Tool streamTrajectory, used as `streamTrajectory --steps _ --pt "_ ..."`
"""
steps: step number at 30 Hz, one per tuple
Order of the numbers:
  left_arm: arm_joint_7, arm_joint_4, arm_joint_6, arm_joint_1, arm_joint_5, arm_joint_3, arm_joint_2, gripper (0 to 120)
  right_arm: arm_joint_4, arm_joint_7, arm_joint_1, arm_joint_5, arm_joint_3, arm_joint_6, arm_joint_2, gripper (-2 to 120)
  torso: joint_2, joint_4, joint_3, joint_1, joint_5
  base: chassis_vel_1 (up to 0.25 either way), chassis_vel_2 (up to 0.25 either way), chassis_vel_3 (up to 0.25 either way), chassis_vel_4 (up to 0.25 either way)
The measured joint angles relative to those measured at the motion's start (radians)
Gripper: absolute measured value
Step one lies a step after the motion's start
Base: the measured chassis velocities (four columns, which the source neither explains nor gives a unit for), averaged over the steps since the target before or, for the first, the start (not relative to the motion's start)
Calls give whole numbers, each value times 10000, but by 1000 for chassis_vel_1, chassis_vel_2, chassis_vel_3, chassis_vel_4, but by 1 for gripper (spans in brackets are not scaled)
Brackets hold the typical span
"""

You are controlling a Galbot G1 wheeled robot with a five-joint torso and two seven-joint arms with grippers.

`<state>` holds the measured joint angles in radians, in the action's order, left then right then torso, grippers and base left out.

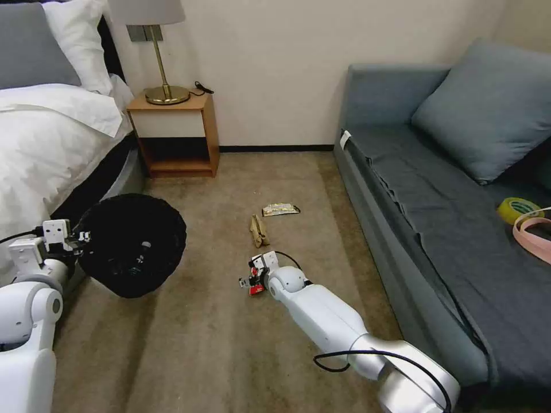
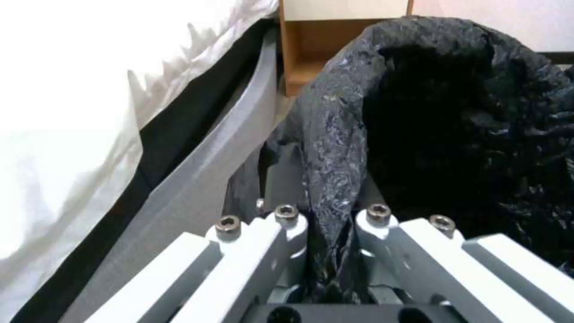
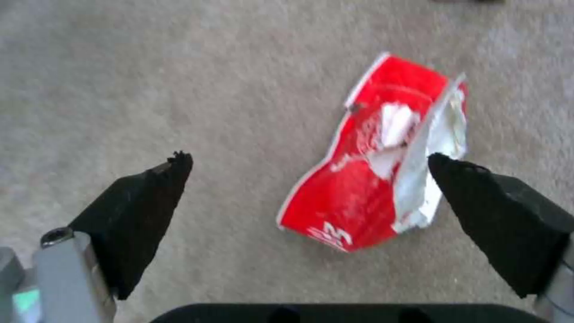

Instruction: Pick up the trash bin, then pick up the garbage on the floor and place it into the trash bin.

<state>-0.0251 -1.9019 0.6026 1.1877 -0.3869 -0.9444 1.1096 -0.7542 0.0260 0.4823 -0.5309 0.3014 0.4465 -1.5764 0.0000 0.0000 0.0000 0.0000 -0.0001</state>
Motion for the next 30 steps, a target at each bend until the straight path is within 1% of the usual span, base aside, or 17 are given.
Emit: streamTrajectory --steps 3,14,20,30 --pt "-4 -85 -6 16 -10 6 1 4 408 -127 -41 198 -161 -215 -114 100 0 -3 0 0 0 0 0 0 0" --pt "-5 -260 -88 195 -30 -39 31 4 1363 -802 -231 647 -567 -394 -332 100 0 -2 0 0 1 0 0 0 0" --pt "-5 -322 -173 335 -36 -97 56 4 1726 -1040 -296 873 -711 -539 -332 100 0 0 0 0 1 0 0 0 0" --pt "0 -466 -180 298 -134 -76 71 4 1957 -1739 -395 1033 -823 -560 -326 100 0 0 0 0 2 0 0 0 0"
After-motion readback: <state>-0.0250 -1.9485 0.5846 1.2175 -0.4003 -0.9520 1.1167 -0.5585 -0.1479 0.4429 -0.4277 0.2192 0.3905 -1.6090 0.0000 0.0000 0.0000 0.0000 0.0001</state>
